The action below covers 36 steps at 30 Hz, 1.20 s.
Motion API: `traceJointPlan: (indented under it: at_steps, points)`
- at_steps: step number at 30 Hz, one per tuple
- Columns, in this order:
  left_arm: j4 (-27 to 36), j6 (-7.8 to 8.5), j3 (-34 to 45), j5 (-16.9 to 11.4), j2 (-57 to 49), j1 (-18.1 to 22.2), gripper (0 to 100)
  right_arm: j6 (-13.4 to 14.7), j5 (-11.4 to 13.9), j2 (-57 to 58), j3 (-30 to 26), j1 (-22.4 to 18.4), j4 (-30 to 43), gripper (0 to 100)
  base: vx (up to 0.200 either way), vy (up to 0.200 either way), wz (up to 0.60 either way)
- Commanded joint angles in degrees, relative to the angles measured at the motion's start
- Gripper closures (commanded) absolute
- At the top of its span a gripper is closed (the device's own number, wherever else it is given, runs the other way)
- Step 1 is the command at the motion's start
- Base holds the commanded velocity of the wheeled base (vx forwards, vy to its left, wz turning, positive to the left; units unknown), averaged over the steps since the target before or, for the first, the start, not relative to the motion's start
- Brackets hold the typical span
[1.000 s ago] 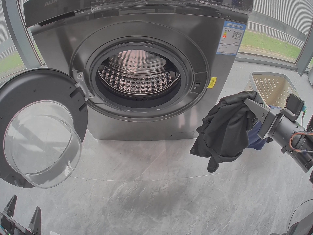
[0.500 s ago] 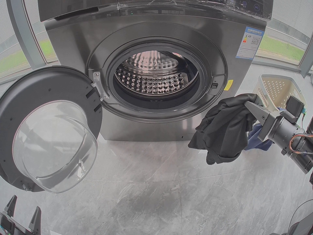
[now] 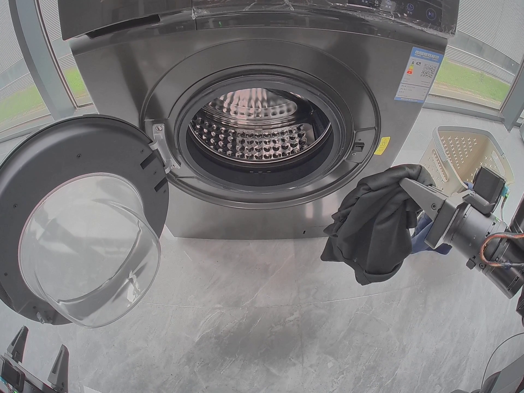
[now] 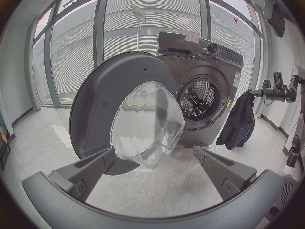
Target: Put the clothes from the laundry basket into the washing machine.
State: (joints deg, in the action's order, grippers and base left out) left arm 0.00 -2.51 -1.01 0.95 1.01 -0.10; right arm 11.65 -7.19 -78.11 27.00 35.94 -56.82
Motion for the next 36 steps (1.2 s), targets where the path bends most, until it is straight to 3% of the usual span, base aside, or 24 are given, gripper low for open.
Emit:
traceJointPlan:
  at_steps: [1, 17, 19, 21, 29, 36]
  points:
    - [-0.1, 0.23, 0.9, 0.1, -0.9, 0.0, 0, 0.0, 0.2, -0.9, 0.2, 1.5, -0.3, 100, 0.0, 0.0, 0.0]
    - [-0.2, 0.49, 1.0, 0.3, -0.9, 0.1, 0, 0.0, 0.8, -4.7, 2.2, 5.4, -0.8, 100, 0.0, -0.075, 0.0]
    - [-0.2, 0.67, 1.0, 0.2, -1.0, 0.1, 0, 0.0, 0.7, -5.6, 3.6, 5.6, -0.9, 100, 0.0, 0.0, 0.0]
    - [-0.1, 1.9, 1.0, 0.1, -1.0, 0.1, 0, 0.0, 0.6, -6.5, 4.8, 5.7, -0.8, 100, 0.0, 0.0, 0.0]
    - [-0.1, 2.6, 1.0, 0.0, -1.0, 0.2, 0, 0.1, 0.2, -10.1, 8.7, 5.9, -1.0, 100, 0.0, 0.0, 0.0]
    - [-0.1, 1.9, 0.9, -0.6, -0.9, 0.1, 0, 0.5, -0.3, -13.2, 11.3, 7.1, -4.2, 100, 0.0, 0.0, 0.0]
